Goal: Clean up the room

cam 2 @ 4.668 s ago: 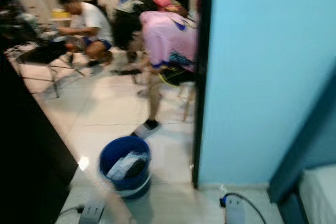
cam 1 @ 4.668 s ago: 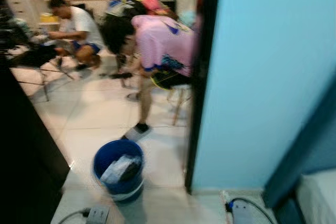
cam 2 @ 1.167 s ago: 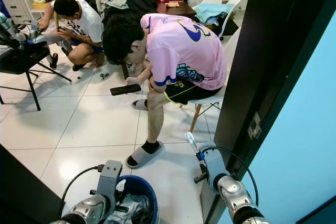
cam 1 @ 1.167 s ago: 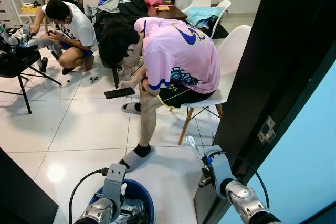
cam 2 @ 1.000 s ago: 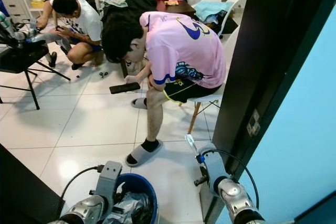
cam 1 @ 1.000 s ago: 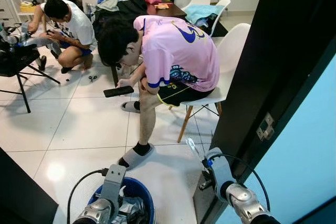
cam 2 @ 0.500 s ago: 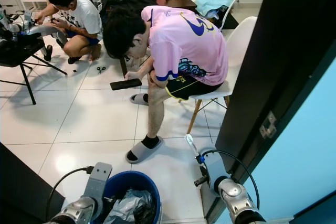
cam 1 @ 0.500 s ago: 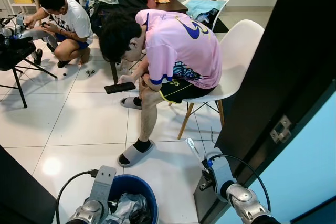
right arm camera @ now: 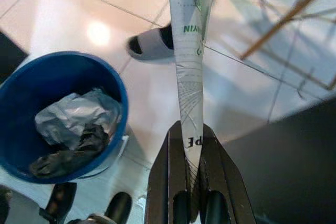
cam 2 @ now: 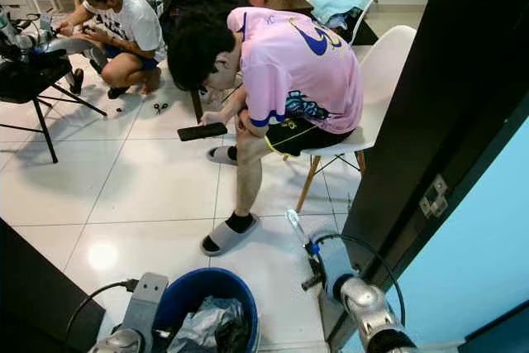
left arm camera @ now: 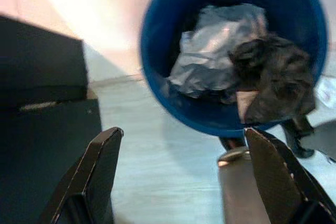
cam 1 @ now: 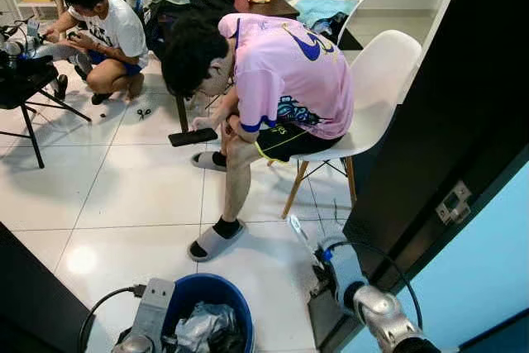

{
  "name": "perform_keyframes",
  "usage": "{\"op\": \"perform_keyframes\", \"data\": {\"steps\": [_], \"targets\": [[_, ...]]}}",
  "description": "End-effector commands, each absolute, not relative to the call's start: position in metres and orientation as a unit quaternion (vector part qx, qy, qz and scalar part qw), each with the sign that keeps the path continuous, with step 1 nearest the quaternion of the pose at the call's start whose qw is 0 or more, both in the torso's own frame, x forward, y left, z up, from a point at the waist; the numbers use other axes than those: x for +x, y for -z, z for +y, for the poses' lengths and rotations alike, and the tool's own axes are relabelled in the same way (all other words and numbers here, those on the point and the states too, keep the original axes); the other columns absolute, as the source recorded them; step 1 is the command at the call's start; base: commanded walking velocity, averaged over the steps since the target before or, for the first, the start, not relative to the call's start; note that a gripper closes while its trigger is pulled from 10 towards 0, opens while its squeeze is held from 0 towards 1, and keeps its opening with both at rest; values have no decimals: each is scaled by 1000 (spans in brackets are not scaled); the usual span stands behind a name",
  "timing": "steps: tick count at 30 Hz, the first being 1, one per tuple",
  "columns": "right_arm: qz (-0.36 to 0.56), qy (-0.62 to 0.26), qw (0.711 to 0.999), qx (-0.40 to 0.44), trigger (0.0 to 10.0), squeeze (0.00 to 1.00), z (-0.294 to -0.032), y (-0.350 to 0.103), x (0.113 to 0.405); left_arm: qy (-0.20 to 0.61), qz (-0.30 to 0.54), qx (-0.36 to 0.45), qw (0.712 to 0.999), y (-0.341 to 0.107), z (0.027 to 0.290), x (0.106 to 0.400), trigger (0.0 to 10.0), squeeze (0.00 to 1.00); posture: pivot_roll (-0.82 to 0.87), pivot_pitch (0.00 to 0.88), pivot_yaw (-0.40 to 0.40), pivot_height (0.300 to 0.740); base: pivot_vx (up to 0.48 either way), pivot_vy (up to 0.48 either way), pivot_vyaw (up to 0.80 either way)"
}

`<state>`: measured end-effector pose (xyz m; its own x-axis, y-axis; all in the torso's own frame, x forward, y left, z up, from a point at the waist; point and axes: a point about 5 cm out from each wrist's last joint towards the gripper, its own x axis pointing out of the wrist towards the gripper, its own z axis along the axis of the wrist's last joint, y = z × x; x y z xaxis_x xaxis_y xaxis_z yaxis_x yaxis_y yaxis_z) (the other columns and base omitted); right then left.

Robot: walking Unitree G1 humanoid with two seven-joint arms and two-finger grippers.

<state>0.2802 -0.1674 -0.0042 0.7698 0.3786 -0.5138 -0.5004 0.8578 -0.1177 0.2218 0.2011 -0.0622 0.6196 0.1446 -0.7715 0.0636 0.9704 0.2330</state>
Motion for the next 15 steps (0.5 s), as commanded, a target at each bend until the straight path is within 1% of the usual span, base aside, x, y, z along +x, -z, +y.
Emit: {"op": "perform_keyframes", "data": {"steps": [1,2,3,4,5,6,7,9,11,15], "targets": [[234,-257,929,-123,10000,0,-158,3,281,-33,453,130,881,68,211,210,10000,0,-236,88,-27,740,0,0,800],[234,-257,929,-123,10000,0,-158,3,281,-33,453,130,881,68,211,210,10000,0,-236,88,-27,740,0,0,800],[239,-292,918,-123,10000,0,-145,4,280,-47,457,126,879,69,215,205,10000,0,-225,86,-30,740,0,0,800],[256,-333,894,-153,10000,0,-130,6,279,-66,462,122,876,72,221,199,10000,0,-198,81,-38,740,0,0,800],[269,-351,878,-184,10000,0,-122,8,280,-79,464,120,874,73,225,194,10000,0,-186,79,-42,740,0,0,800],[279,-352,870,-206,10000,0,-119,8,282,-89,466,119,872,74,228,191,10000,0,-183,78,-43,740,0,0,800],[284,-346,867,-219,10000,0,-116,6,286,-96,467,119,871,74,230,189,10000,0,-172,74,-46,740,0,0,800],[284,-346,867,-219,10000,0,-116,6,286,-96,467,119,871,74,230,189,10000,0,-172,74,-46,740,0,0,800],[296,-334,865,-230,10000,0,-114,3,293,-106,470,119,868,75,234,185,10000,0,-149,69,-50,740,0,0,800],[320,-328,858,-230,10000,0,-110,3,296,-110,472,120,866,77,235,181,10000,0,-130,73,-57,740,0,0,800]]}}
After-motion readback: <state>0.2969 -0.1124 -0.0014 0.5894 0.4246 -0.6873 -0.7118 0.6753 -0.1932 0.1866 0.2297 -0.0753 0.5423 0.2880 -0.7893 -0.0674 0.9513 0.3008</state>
